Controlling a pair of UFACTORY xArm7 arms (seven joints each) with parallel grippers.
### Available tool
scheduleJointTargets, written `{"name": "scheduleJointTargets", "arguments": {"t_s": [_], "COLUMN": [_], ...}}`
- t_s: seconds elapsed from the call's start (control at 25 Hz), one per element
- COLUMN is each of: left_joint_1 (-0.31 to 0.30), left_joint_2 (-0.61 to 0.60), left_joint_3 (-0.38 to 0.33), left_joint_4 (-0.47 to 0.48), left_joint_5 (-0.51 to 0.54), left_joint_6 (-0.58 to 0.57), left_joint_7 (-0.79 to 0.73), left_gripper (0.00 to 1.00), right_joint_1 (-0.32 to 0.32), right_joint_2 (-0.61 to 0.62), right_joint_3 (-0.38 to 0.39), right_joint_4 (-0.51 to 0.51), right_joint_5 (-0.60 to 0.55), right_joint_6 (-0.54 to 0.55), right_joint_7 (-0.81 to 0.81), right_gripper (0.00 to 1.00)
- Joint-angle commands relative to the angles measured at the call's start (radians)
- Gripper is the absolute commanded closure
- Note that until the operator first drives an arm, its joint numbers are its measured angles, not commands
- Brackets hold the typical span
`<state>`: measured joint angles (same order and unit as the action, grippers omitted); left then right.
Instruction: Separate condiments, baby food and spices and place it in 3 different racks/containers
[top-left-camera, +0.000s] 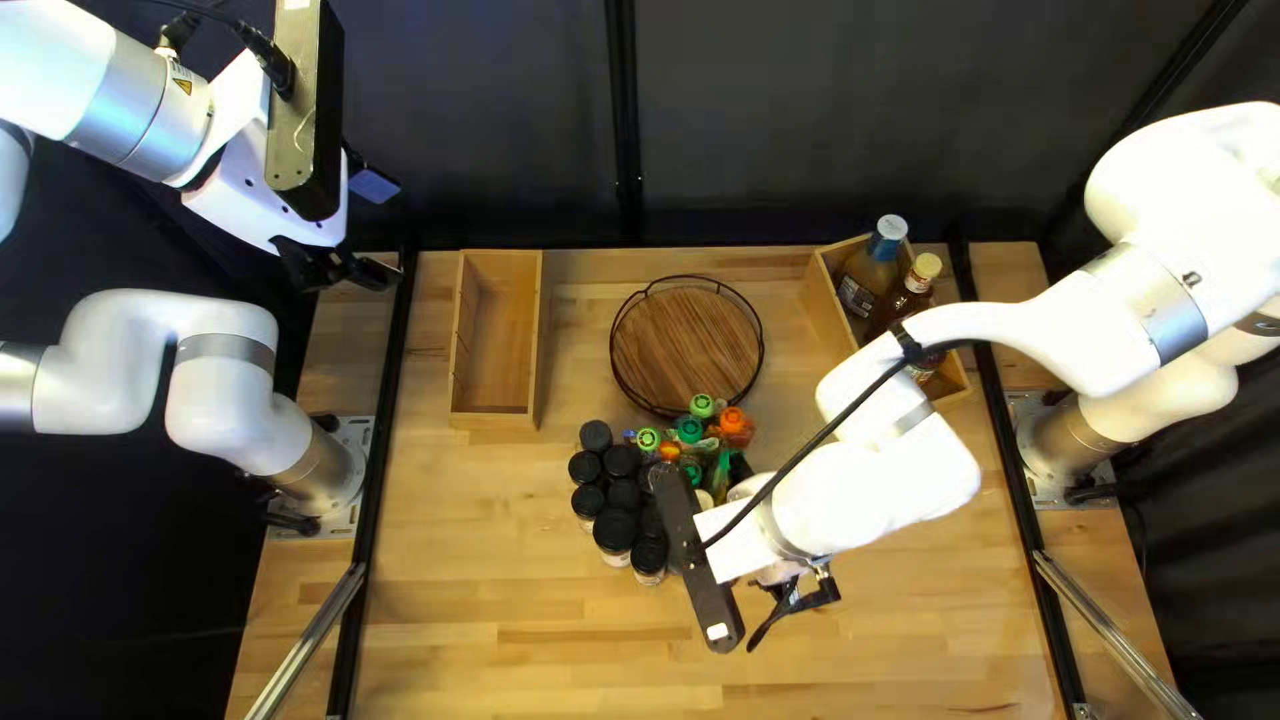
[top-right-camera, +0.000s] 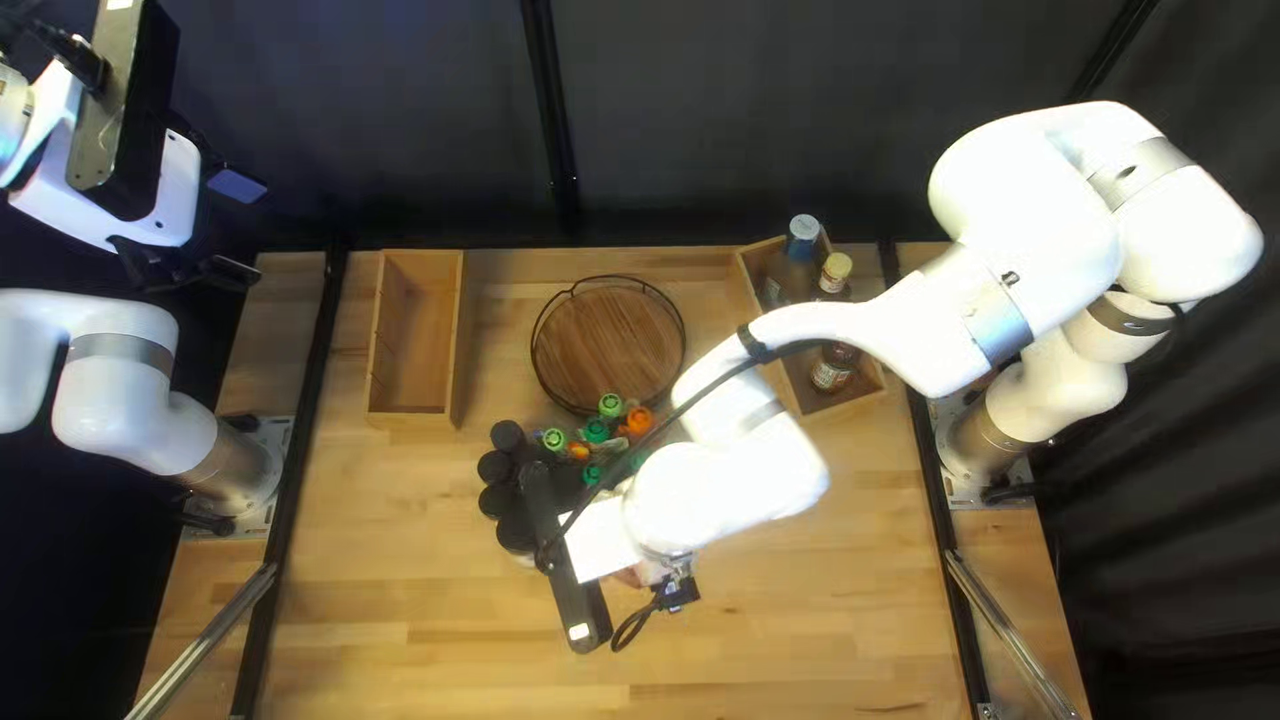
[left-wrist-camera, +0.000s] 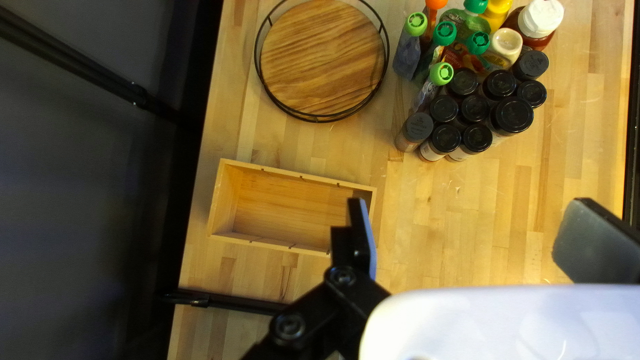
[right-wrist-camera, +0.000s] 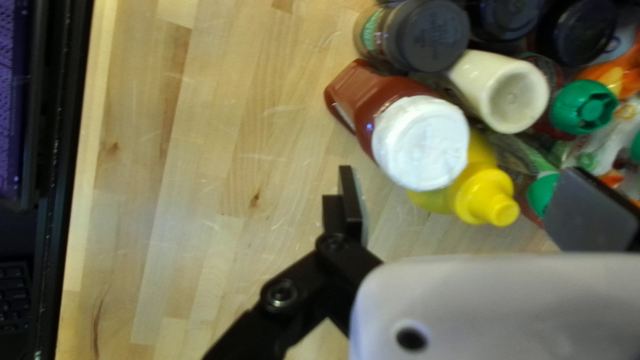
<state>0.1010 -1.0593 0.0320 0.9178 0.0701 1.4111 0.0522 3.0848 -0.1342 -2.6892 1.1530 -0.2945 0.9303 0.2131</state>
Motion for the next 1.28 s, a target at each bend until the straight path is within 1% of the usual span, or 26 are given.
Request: {"name": "scheduleJointTargets", "arguments": {"t_s": [0.04, 0.16, 0.52, 0.56, 0.6, 0.68, 0.72, 0.76, 0.8, 0.84, 0.88, 1.08, 1.28], "left_joint_1": [0.000, 0.000, 0.000, 0.000, 0.000, 0.000, 0.000, 0.000, 0.000, 0.000, 0.000, 0.000, 0.000], "left_joint_2": [0.000, 0.000, 0.000, 0.000, 0.000, 0.000, 0.000, 0.000, 0.000, 0.000, 0.000, 0.000, 0.000], "left_joint_3": [0.000, 0.000, 0.000, 0.000, 0.000, 0.000, 0.000, 0.000, 0.000, 0.000, 0.000, 0.000, 0.000], "left_joint_4": [0.000, 0.000, 0.000, 0.000, 0.000, 0.000, 0.000, 0.000, 0.000, 0.000, 0.000, 0.000, 0.000], "left_joint_5": [0.000, 0.000, 0.000, 0.000, 0.000, 0.000, 0.000, 0.000, 0.000, 0.000, 0.000, 0.000, 0.000], "left_joint_6": [0.000, 0.000, 0.000, 0.000, 0.000, 0.000, 0.000, 0.000, 0.000, 0.000, 0.000, 0.000, 0.000], "left_joint_7": [0.000, 0.000, 0.000, 0.000, 0.000, 0.000, 0.000, 0.000, 0.000, 0.000, 0.000, 0.000, 0.000], "left_gripper": [0.00, 0.00, 0.00, 0.00, 0.00, 0.00, 0.00, 0.00, 0.00, 0.00, 0.00, 0.00, 0.00], "right_joint_1": [0.009, 0.023, 0.023, -0.247, -0.151, -0.151, 0.013, -0.036, -0.101, -0.139, -0.157, -0.160, -0.158], "right_joint_2": [-0.021, -0.042, -0.042, -0.245, -0.214, -0.214, -0.165, -0.161, -0.162, -0.162, -0.160, -0.141, -0.145], "right_joint_3": [-0.001, -0.002, -0.002, 0.353, 0.237, 0.237, 0.037, 0.088, 0.156, 0.196, 0.213, 0.205, 0.201], "right_joint_4": [-0.011, -0.013, -0.013, 0.096, 0.091, 0.091, 0.084, 0.080, 0.077, 0.076, 0.074, 0.059, 0.037], "right_joint_5": [-0.030, -0.061, -0.061, -0.325, -0.270, -0.270, -0.166, -0.169, -0.181, -0.184, -0.184, -0.163, -0.169], "right_joint_6": [-0.020, -0.028, -0.028, 0.111, 0.085, 0.085, 0.048, 0.049, 0.050, 0.052, 0.052, 0.037, 0.021], "right_joint_7": [0.021, 0.053, 0.053, 0.238, 0.203, 0.203, 0.126, 0.121, 0.124, 0.120, 0.117, 0.094, 0.114], "right_gripper": [0.00, 0.00, 0.00, 0.00, 0.00, 0.00, 0.00, 0.00, 0.00, 0.00, 0.00, 0.00, 0.00]}}
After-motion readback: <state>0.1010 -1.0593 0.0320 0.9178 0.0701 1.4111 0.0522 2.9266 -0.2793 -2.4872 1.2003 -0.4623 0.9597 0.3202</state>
